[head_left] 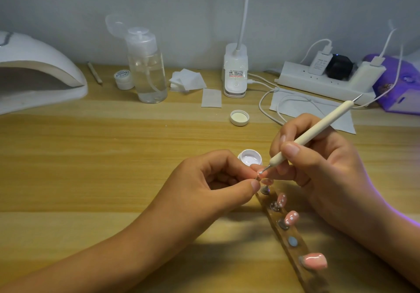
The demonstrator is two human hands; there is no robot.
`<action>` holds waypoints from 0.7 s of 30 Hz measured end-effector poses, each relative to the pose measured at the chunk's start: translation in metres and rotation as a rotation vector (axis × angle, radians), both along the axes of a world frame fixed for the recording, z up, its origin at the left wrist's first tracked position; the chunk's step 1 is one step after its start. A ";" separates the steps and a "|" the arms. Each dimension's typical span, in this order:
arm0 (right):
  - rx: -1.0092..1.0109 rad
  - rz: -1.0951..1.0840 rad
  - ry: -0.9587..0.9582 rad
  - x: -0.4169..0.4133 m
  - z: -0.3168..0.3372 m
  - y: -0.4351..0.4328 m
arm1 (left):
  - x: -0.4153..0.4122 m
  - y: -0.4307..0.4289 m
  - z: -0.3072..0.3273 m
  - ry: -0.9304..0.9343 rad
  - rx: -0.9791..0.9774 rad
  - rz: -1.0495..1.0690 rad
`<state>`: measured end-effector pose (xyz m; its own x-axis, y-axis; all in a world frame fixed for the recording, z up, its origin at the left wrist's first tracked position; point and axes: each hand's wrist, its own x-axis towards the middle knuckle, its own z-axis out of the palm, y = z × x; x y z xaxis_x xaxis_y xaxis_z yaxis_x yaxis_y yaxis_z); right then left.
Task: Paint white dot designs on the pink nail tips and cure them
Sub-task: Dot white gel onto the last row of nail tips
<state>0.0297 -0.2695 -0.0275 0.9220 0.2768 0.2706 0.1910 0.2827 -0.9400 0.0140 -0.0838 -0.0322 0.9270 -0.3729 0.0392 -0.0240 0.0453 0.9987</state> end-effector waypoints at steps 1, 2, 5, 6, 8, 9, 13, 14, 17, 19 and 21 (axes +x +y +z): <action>-0.003 -0.003 -0.001 0.000 0.000 0.000 | 0.000 0.000 0.000 -0.001 0.004 0.001; -0.005 -0.006 -0.004 0.000 0.000 0.000 | 0.000 0.000 0.000 -0.002 0.005 0.003; -0.005 0.001 -0.014 0.000 0.000 0.000 | 0.000 0.000 -0.001 -0.001 -0.001 0.004; -0.004 -0.003 -0.020 0.001 0.000 0.000 | 0.000 -0.001 0.000 0.000 -0.005 0.002; -0.005 -0.041 -0.040 0.001 0.001 -0.001 | 0.000 -0.001 0.001 -0.003 -0.008 -0.004; -0.022 -0.077 -0.061 0.002 0.001 -0.002 | 0.000 0.000 0.001 -0.004 -0.005 -0.005; -0.340 -0.272 -0.219 0.006 -0.002 -0.002 | -0.001 0.000 0.002 -0.011 0.018 0.000; -0.417 -0.287 -0.239 0.007 -0.003 -0.001 | -0.001 0.000 0.002 -0.014 0.022 -0.001; -0.575 -0.275 -0.269 0.006 -0.005 0.001 | -0.001 0.000 0.003 -0.021 0.033 -0.005; -0.624 -0.248 -0.289 0.006 -0.005 0.002 | -0.001 0.000 0.003 -0.022 0.035 -0.007; -0.646 -0.249 -0.300 0.006 -0.004 0.002 | -0.001 0.000 0.003 -0.021 0.036 -0.008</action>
